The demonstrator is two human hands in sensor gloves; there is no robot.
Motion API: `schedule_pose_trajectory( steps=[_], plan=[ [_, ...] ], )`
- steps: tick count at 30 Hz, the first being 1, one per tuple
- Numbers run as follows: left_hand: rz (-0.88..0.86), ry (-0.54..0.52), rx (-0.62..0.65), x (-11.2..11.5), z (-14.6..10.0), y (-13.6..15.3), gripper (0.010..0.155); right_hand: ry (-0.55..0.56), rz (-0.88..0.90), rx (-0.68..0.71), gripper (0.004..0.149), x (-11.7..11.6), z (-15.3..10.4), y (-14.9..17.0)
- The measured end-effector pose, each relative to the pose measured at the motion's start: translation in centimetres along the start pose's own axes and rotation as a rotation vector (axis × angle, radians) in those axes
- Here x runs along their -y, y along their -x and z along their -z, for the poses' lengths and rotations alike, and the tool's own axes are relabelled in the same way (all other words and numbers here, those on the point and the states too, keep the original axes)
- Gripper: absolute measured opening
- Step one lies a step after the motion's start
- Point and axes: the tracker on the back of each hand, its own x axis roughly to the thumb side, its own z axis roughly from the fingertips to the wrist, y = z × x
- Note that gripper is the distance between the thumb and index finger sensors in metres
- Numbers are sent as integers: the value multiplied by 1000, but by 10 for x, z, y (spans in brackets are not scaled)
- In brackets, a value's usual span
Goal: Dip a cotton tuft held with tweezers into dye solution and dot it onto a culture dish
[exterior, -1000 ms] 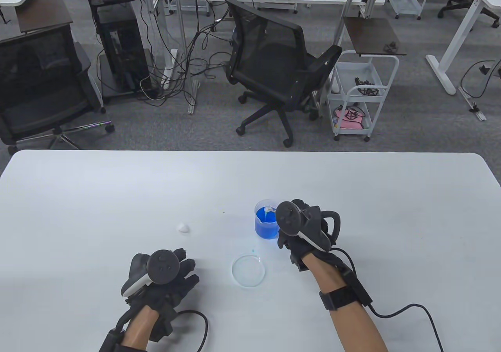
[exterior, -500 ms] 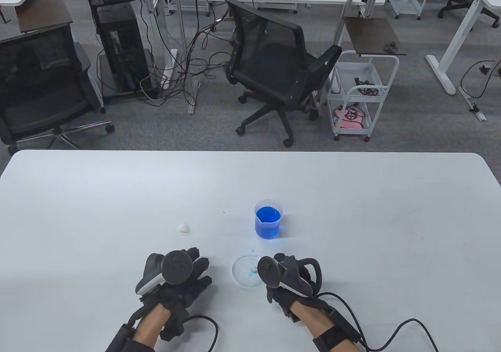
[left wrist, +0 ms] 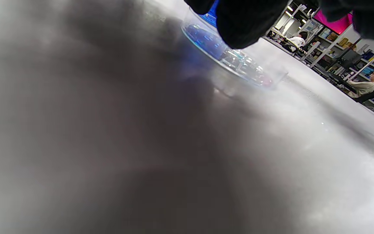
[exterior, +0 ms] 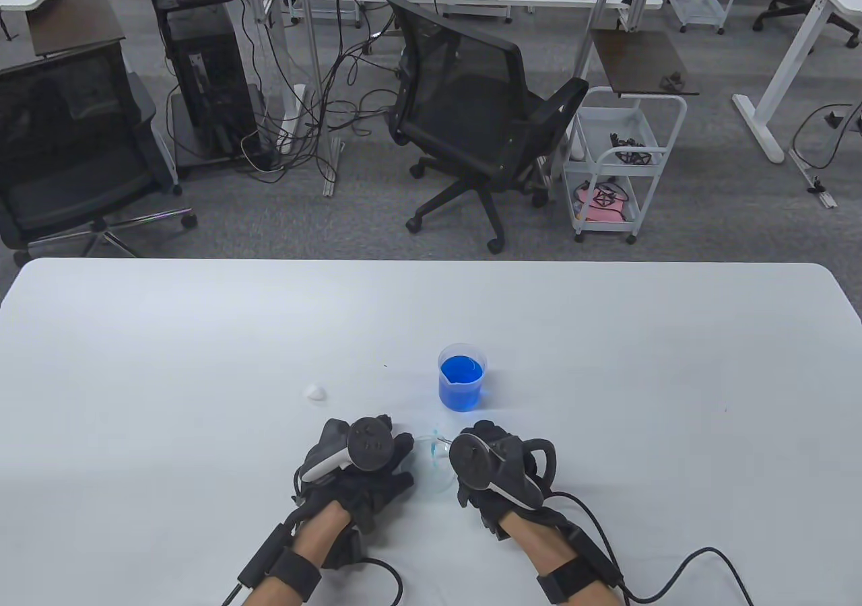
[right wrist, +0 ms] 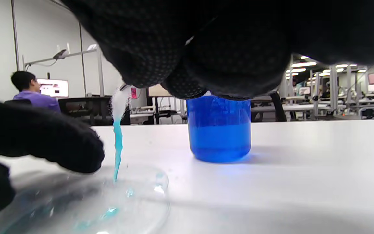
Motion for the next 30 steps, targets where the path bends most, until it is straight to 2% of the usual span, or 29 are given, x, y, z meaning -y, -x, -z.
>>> schedule_pose_trajectory(
  steps=[2,6,9,15,21,24,27,30],
  plan=[
    [-9,9,-10,0,0,0,67,-14,-10,-7,40,-6,2,0],
    [-64,17,-16,1,0,3,67,-106,-83,9,40,-32,2,-3],
    [-70,18,-19,1,-1,2,67,-128,-113,16,40,-40,0,-3],
    [-63,17,-18,2,-1,2,67,-97,-100,6,40,-35,0,1],
    [-71,22,-28,2,-2,2,67,-15,-41,-24,40,-7,-2,9],
    [-71,24,-31,2,-2,2,67,3,-27,-25,40,-1,-7,11],
    [-68,25,-32,2,-2,2,67,-33,-45,-19,40,-8,-11,10],
    [-68,27,-34,2,-2,2,67,-94,-89,-10,40,-25,-13,10]
  ],
)
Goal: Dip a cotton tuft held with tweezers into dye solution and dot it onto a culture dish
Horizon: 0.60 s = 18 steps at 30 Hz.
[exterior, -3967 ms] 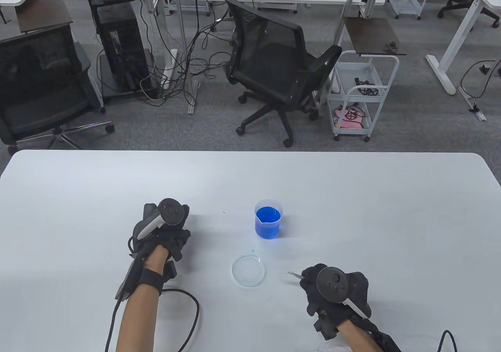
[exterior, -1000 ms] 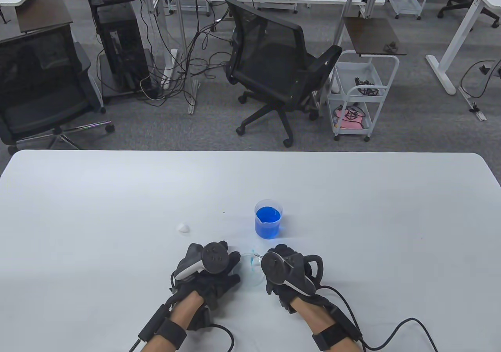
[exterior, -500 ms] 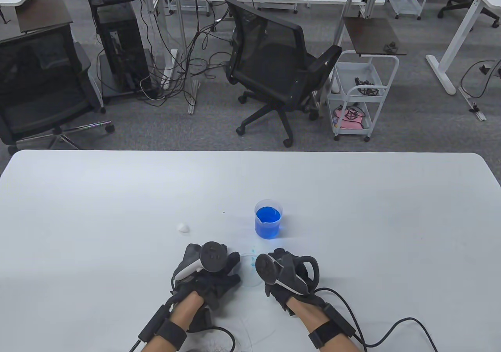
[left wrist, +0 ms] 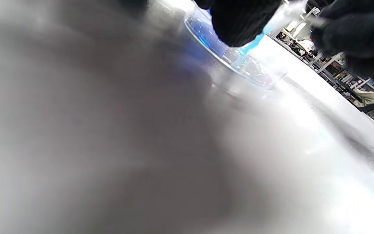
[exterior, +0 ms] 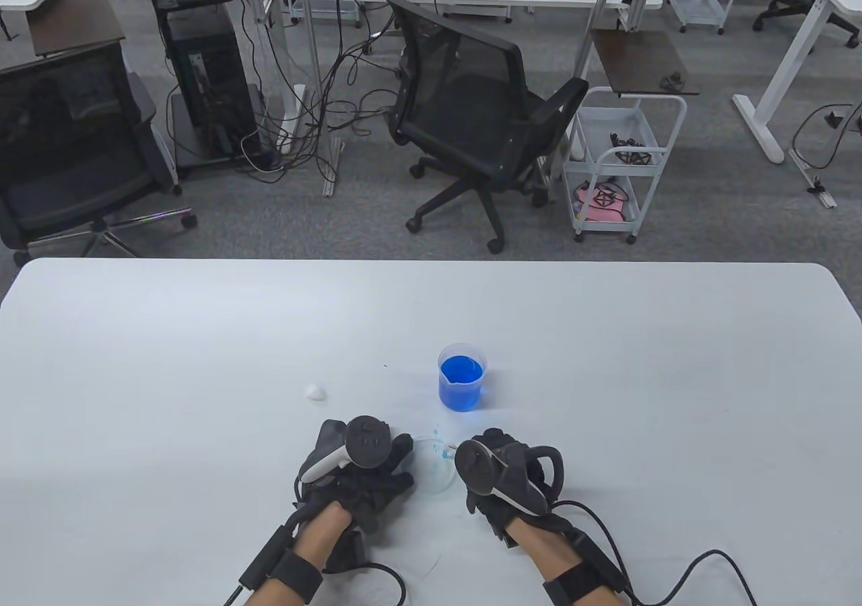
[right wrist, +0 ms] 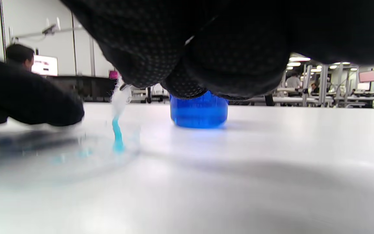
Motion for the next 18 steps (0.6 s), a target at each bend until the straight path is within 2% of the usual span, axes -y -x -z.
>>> schedule_pose_trajectory(
  steps=[4,7,13,16,18],
  plan=[
    [-1,3,-5,0,0,0,67,-27,-17,12,40,-9,-1,-1],
    [5,2,-8,0,0,0,67,1,2,8,40,-3,-1,0],
    [10,4,-14,-1,0,-1,67,102,83,1,40,28,-9,3],
    [13,5,-14,-1,1,-1,67,109,91,11,40,32,-13,2],
    [13,6,-15,-1,1,-1,67,71,68,19,41,24,-13,-1]
  ],
)
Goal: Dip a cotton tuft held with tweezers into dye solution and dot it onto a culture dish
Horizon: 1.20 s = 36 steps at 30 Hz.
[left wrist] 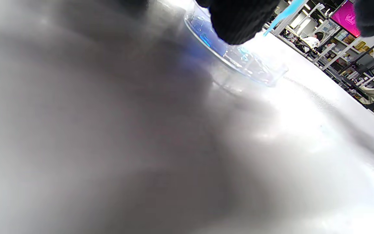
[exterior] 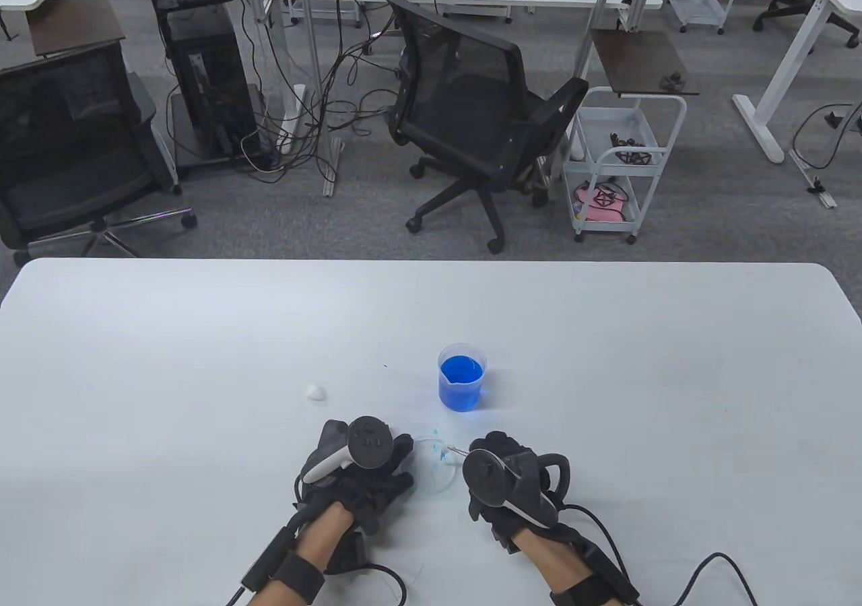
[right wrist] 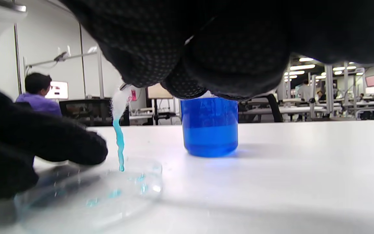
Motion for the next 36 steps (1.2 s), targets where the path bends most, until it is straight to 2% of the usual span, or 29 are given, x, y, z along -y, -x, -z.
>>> schedule_pose_trajectory(
  steps=[5,7,13,17,20,29,36],
  plan=[
    [1,3,-2,0,0,0,67,-97,-62,20,40,-27,0,-2],
    [0,4,-4,0,0,-1,67,-112,-70,21,40,-31,0,-2],
    [4,5,-7,0,1,-1,67,-79,-48,15,41,-24,1,-1],
    [1,5,-9,1,0,-1,67,6,4,6,40,-5,3,-3],
    [-1,6,-11,1,0,-2,67,41,18,7,40,0,4,-6],
    [-6,8,-13,2,0,-2,67,-86,-82,38,40,-36,8,-15],
    [-7,9,-14,2,0,-3,67,-62,-64,37,40,-30,9,-15]
  ],
)
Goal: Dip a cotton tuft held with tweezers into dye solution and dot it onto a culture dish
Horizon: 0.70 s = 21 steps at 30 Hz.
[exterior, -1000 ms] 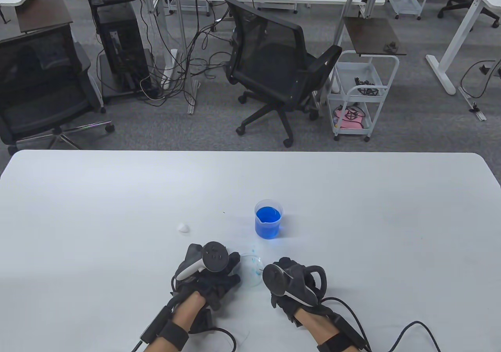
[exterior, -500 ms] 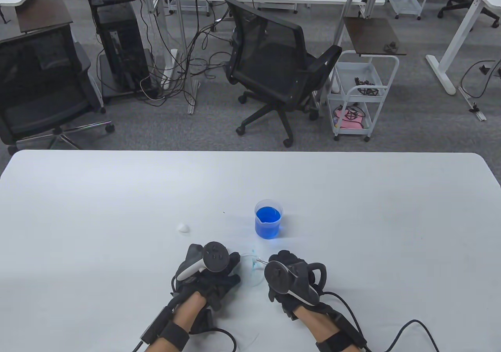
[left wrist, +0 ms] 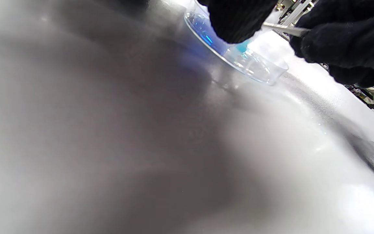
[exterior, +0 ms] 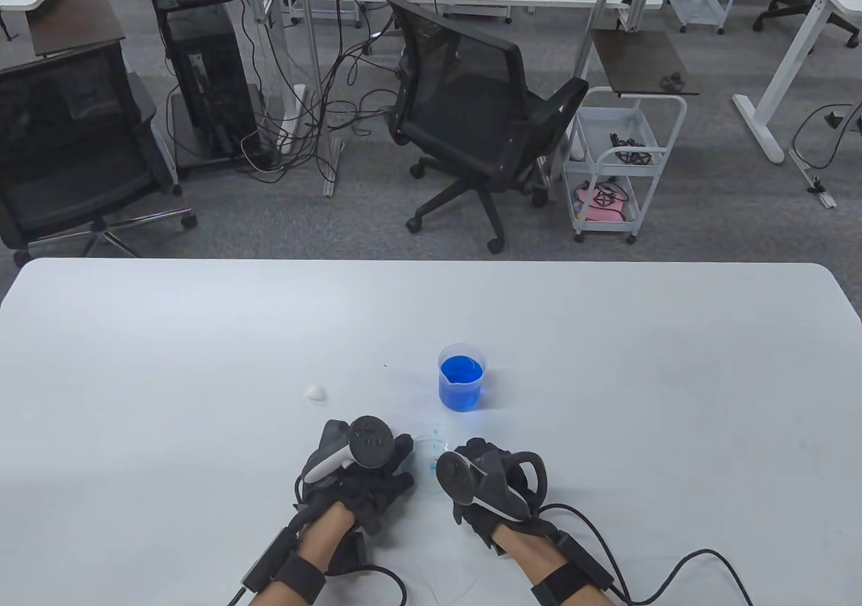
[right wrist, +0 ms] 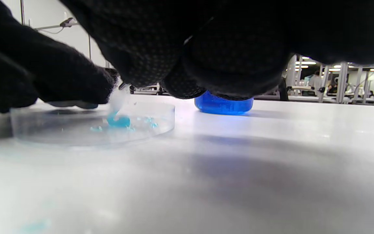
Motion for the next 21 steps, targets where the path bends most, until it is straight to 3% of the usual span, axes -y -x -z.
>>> schedule_pose_trajectory(
  steps=[7,15,21],
  plan=[
    [-1,1,-3,0,0,0,67,107,78,-16,40,28,-4,1],
    [-6,3,-3,0,0,0,67,-2,-17,32,40,-3,2,-14],
    [-6,5,-4,0,0,0,67,-6,-17,35,40,-6,3,-14]
  ],
)
